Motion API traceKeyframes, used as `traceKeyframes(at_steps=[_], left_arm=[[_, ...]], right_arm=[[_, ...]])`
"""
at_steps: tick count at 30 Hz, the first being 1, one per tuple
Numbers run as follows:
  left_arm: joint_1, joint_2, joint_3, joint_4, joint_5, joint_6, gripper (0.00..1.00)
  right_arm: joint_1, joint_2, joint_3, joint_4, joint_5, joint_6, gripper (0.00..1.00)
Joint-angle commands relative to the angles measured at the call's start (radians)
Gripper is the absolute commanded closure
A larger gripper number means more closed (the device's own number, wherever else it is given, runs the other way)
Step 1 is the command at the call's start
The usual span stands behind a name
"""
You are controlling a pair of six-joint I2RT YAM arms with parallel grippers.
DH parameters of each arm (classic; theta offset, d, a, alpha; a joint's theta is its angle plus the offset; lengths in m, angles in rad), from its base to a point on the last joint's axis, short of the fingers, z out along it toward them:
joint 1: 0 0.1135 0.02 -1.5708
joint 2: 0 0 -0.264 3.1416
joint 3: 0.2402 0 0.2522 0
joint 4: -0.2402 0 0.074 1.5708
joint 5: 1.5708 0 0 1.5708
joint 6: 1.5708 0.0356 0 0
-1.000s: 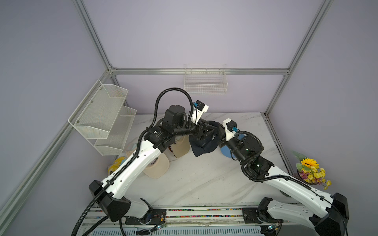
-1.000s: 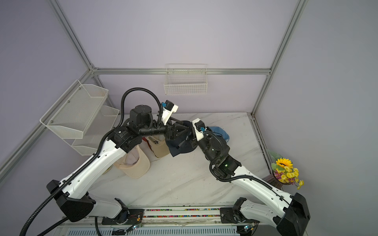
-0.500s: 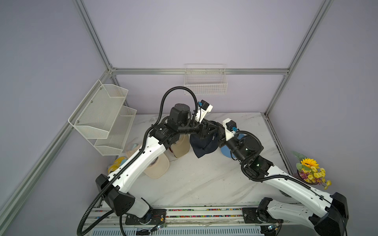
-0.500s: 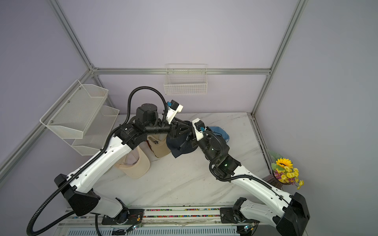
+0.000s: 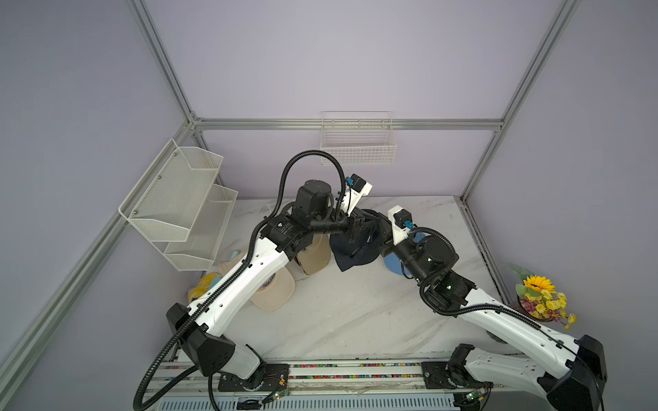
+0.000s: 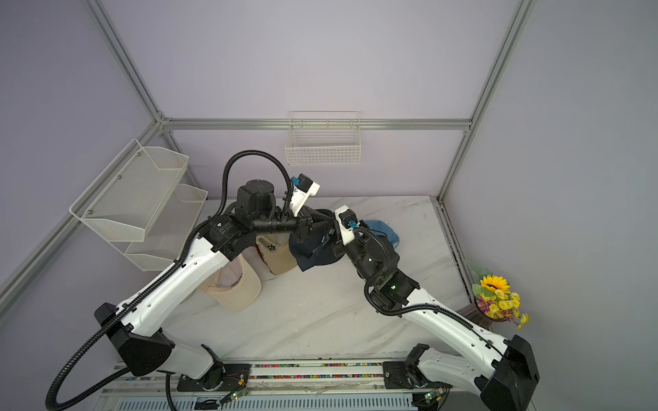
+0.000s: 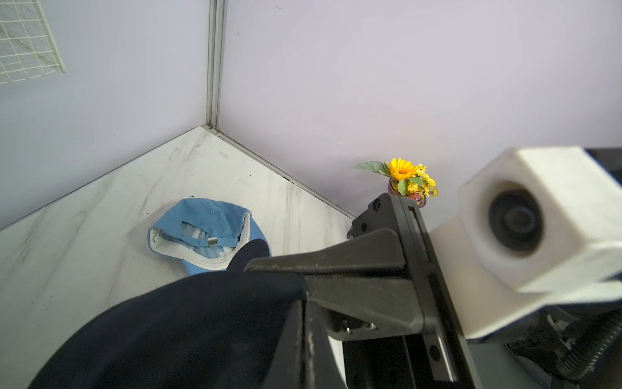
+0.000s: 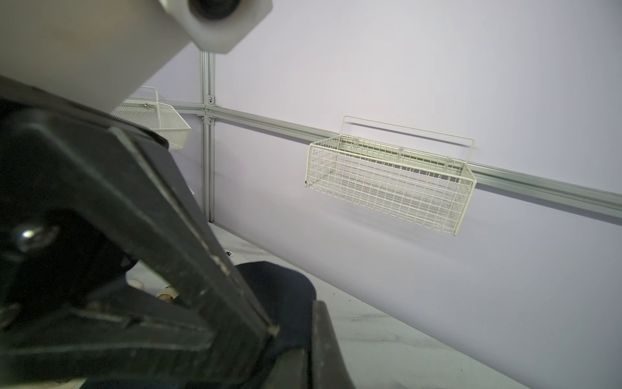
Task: Open the adjustable buckle of the baseball cap
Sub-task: Open the adjustable buckle on the baseball cap.
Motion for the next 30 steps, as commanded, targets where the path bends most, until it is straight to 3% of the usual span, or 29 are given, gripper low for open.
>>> traceKeyframes(at_steps=[1, 10, 30], left_arm=[[-0.002, -0.042, 0.035, 0.008, -0.034, 0.007, 1.00], [-0.002, -0.162, -0.081, -0.023, -0.135, 0.007, 1.00], [-0.002, -0.431, -0.507, 0.066, -0.233, -0.082, 1.00]], right_arm=[[-0.001, -0.012, 0.017, 0.050, 0.013, 0.011, 1.00], [-0.002, 0.024, 0.092, 0.054, 0.098, -0.010, 1.00], [-0.004, 0.212, 0.431, 0.011, 0.022, 0.008, 1.00]])
